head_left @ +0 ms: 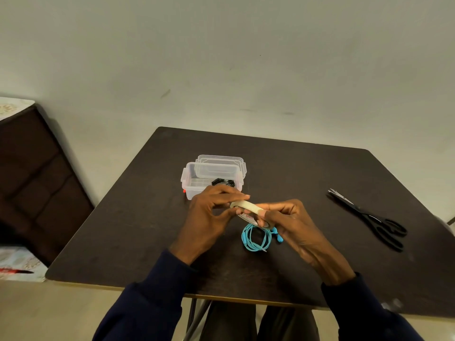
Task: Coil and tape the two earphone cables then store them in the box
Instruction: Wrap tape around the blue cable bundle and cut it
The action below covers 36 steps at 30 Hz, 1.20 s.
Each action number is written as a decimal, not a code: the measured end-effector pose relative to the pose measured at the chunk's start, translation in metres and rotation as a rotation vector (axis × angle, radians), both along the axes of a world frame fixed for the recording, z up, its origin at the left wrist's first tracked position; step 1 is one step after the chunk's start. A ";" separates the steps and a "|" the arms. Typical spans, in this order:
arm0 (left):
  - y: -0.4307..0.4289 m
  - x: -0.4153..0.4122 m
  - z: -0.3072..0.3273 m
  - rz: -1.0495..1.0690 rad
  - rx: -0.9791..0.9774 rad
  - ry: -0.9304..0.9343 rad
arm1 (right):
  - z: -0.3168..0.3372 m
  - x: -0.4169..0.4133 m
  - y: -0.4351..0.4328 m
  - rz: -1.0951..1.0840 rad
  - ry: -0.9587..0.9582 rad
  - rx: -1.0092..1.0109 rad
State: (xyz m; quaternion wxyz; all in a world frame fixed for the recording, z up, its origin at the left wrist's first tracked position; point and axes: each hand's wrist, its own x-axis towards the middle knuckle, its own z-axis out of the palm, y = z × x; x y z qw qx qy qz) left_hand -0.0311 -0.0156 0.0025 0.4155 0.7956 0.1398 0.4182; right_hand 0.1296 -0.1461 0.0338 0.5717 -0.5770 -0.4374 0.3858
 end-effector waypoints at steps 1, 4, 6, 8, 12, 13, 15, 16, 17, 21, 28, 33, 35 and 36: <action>0.000 -0.001 0.001 0.016 0.014 -0.006 | 0.000 0.000 0.000 -0.006 -0.012 0.006; 0.003 -0.004 0.003 -0.001 -0.072 -0.097 | 0.003 -0.002 -0.001 -0.010 -0.018 0.029; 0.004 -0.006 0.001 -0.006 -0.130 -0.127 | 0.005 -0.002 -0.002 0.004 -0.013 0.032; 0.005 -0.006 -0.001 -0.024 -0.191 -0.154 | 0.005 0.000 -0.003 0.021 0.014 0.031; 0.006 -0.007 -0.003 -0.058 -0.325 -0.170 | 0.003 0.003 -0.004 0.047 0.056 0.024; 0.006 -0.007 -0.004 -0.064 -0.349 -0.176 | 0.002 0.003 -0.005 0.053 0.059 0.026; 0.005 -0.006 -0.005 -0.078 -0.396 -0.186 | 0.002 0.004 -0.005 0.073 0.063 0.031; 0.005 -0.006 -0.006 -0.085 -0.425 -0.193 | 0.002 0.004 -0.005 0.086 0.068 0.034; 0.005 -0.006 -0.006 -0.092 -0.459 -0.202 | 0.002 0.005 -0.006 0.096 0.074 0.034; 0.005 -0.006 -0.008 -0.108 -0.522 -0.182 | 0.000 0.006 -0.006 0.089 0.073 0.023; 0.006 -0.006 -0.007 -0.162 -0.453 -0.160 | -0.002 0.008 -0.006 0.024 0.090 0.047; -0.004 0.001 -0.002 -0.121 -0.209 -0.122 | -0.009 0.003 -0.001 -0.125 -0.046 0.060; -0.011 0.005 0.000 -0.125 -0.187 -0.096 | -0.010 -0.003 0.000 -0.121 -0.095 0.071; -0.013 0.006 0.000 -0.116 -0.181 -0.094 | -0.010 -0.005 0.000 -0.106 -0.088 0.077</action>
